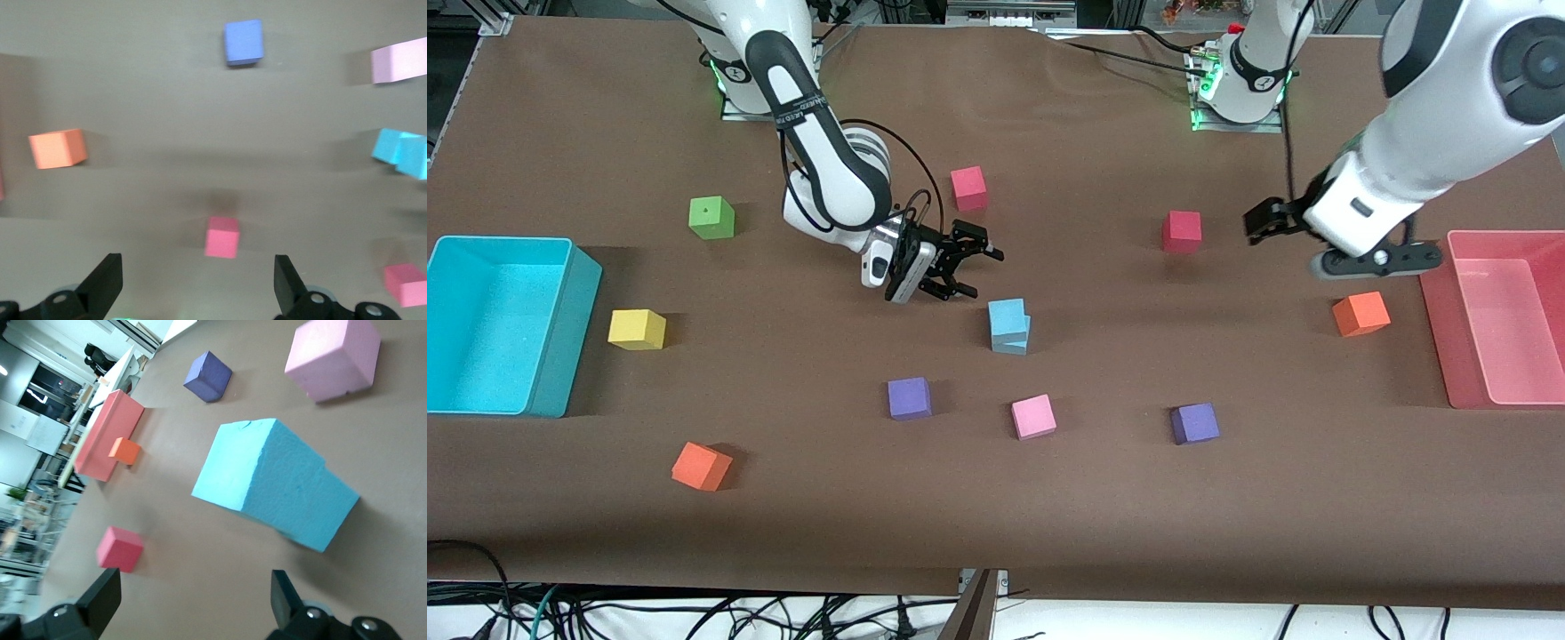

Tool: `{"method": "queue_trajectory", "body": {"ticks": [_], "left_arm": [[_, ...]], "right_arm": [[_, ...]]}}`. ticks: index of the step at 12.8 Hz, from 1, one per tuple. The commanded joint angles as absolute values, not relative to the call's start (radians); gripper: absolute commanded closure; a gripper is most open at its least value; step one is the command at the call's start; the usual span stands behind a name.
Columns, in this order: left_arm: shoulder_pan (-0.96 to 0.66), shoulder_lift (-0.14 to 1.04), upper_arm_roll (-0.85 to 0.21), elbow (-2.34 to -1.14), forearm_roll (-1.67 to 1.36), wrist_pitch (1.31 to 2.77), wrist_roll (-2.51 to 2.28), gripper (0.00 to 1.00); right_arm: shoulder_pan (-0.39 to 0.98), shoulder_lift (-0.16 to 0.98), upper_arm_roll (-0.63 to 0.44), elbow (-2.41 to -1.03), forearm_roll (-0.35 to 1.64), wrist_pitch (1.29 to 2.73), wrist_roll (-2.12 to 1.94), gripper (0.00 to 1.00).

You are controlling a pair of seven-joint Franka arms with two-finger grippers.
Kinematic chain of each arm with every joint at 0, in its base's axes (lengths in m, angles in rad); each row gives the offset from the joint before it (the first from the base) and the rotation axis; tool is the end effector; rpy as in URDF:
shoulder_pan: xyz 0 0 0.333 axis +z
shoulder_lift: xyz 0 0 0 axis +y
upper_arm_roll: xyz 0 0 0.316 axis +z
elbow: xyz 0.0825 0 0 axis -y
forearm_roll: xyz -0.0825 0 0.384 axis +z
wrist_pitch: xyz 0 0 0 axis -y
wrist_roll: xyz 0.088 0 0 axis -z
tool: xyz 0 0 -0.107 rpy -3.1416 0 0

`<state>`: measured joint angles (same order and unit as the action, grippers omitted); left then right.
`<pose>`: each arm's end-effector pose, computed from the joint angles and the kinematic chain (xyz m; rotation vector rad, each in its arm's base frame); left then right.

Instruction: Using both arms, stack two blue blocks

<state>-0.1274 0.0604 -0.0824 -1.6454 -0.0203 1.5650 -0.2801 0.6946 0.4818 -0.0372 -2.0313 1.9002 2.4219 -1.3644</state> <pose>0.5525 -0.1187 0.5554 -3.1221 -0.1115 0.2230 0.4680 0.3668 0.2016 -2.0723 -0.3909 -0.3744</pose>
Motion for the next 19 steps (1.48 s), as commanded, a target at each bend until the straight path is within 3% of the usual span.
{"method": "queue_trajectory", "body": {"ticks": [1,4,8,12,16,19], "left_arm": [[-0.081,-0.020,-0.087,-1.715,0.038,1.560,-0.192,0.00],[-0.078,-0.028,-0.060,-1.721,0.052,1.559,-0.137,0.00],[-0.078,-0.028,-0.058,-1.723,0.052,1.559,-0.133,0.00],[-0.078,-0.015,-0.063,-1.703,0.040,1.532,-0.146,0.00],[-0.077,-0.014,-0.063,-1.703,0.035,1.534,-0.134,0.00],[-0.054,-0.012,-0.061,-1.703,0.002,1.534,-0.132,0.00]], "right_arm": [[0.626,0.414,-0.032,-2.060,1.669,2.343,-1.112,0.01],[0.562,0.387,-0.037,-2.063,1.402,2.267,-0.953,0.01],[0.480,0.319,-0.084,-2.034,0.792,2.104,-0.590,0.01],[0.379,0.242,-0.107,-1.981,0.331,1.946,-0.402,0.01],[0.278,0.171,-0.144,-1.803,0.089,1.741,-0.278,0.01],[0.178,0.138,-0.144,-1.691,0.045,1.724,-0.199,0.01]]}}
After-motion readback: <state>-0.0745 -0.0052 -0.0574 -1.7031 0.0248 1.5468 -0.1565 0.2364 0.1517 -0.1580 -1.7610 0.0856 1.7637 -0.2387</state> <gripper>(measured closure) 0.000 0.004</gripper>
